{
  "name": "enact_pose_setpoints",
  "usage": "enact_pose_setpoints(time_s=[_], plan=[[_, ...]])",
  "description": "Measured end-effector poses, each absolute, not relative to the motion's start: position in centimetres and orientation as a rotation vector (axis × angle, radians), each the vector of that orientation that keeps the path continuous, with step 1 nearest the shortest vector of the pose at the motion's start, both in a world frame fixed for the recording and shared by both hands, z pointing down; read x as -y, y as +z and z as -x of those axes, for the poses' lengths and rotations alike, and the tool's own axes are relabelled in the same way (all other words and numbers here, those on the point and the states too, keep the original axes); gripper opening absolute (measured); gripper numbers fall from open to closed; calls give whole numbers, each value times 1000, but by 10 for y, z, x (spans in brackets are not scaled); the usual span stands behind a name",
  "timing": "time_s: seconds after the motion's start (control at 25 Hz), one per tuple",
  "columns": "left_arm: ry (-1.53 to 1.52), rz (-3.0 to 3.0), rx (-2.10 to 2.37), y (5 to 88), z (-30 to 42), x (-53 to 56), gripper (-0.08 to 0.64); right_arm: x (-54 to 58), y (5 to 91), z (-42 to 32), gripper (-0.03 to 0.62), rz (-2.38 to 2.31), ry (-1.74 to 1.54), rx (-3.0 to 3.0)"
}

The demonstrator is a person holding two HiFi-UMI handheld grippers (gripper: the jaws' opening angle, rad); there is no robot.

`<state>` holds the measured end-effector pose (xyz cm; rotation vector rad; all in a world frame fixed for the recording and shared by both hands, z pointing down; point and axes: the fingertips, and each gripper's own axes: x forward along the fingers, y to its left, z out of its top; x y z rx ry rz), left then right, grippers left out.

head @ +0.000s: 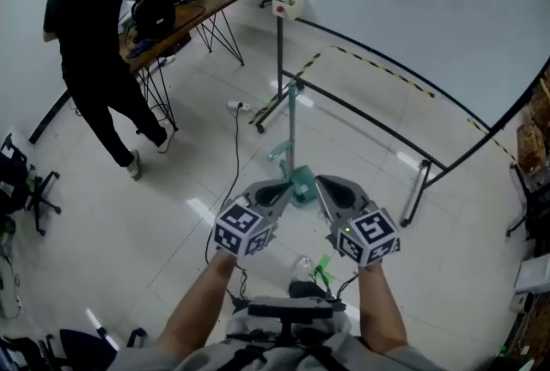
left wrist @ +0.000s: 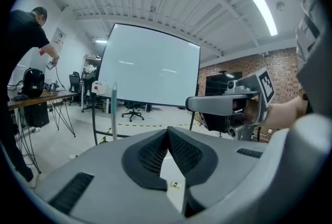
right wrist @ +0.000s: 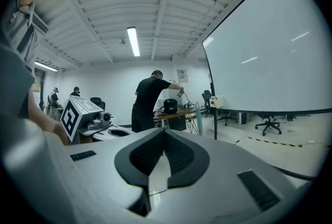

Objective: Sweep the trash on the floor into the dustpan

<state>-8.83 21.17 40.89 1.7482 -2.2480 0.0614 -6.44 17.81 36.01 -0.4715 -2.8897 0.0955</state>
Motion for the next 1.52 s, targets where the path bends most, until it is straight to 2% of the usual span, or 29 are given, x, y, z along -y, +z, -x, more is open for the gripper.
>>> enact_pose_setpoints(time_s=[0.76,0.8,0.88,1.04,1.2,1.44,1.52], plan=[[281,-1530,2167,517,248,-160,0,-109,406,201,0,356,161,2790],[287,-1543,2145,527,254,-157,11,-108,411,206,0,330,163,2781],[307,-1565,2097,550,264,-149,88,-105,421,215,0,282,170,2764],[368,-1601,2003,591,283,-134,108,-95,433,236,0,147,226,2759],[391,-1602,1966,621,295,-120,163,-83,448,253,77,54,270,2739],[413,-1606,1874,652,302,-106,176,-79,461,270,91,66,301,2710],[413,-1605,1855,658,301,-103,176,-78,462,271,114,80,321,2707]])
